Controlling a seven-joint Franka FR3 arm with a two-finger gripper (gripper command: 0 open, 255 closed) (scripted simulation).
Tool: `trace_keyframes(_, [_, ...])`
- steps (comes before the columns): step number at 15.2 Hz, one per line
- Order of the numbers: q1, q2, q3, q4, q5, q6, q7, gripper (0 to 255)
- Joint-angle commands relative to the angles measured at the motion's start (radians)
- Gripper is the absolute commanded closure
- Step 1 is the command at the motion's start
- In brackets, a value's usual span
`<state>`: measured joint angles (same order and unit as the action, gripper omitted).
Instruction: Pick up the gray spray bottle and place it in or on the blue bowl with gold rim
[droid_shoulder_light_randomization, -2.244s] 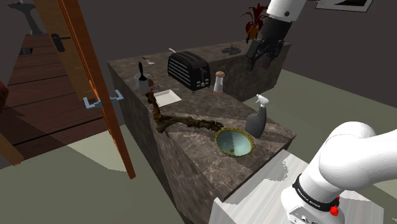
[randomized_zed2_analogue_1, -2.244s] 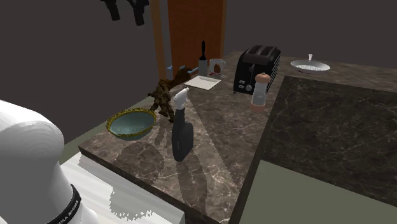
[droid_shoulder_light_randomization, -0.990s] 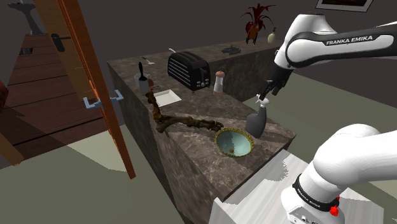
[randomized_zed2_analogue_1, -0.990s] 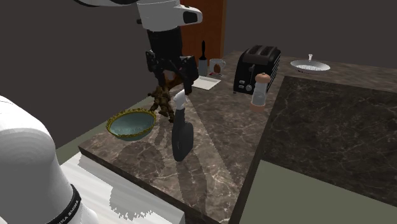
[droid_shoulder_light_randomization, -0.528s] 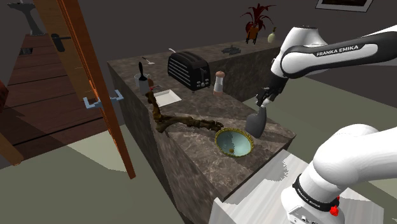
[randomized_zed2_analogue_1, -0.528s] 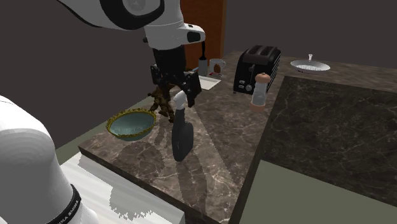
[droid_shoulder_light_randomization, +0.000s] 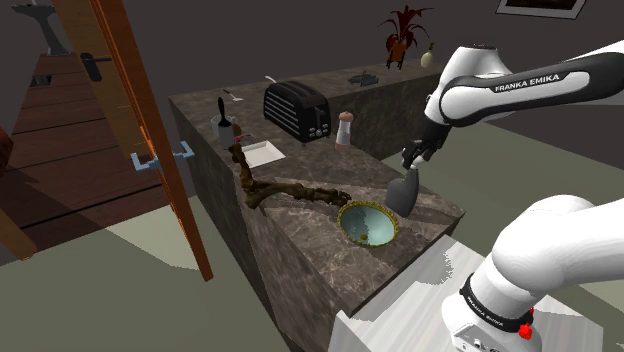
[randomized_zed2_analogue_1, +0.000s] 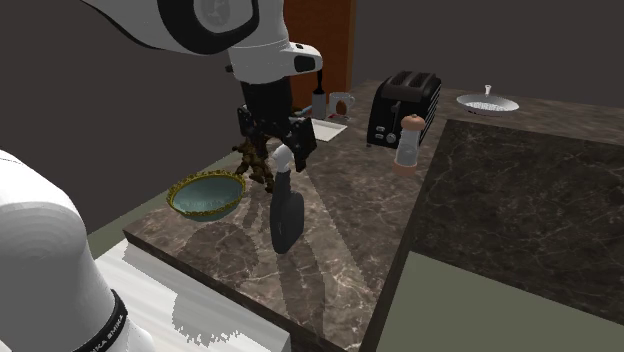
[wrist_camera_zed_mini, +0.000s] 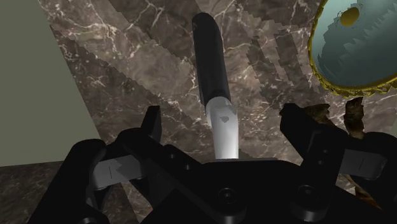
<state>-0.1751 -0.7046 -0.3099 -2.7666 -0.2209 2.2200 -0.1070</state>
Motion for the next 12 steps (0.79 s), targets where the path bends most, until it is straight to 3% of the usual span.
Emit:
trace_keyframes(1, [0.000, 0.000, 0.000, 0.000, 0.000, 0.000, 0.000, 255])
trace_keyframes(12, [0.001, -0.013, 0.006, 0.020, 0.005, -0.032, 0.000, 255])
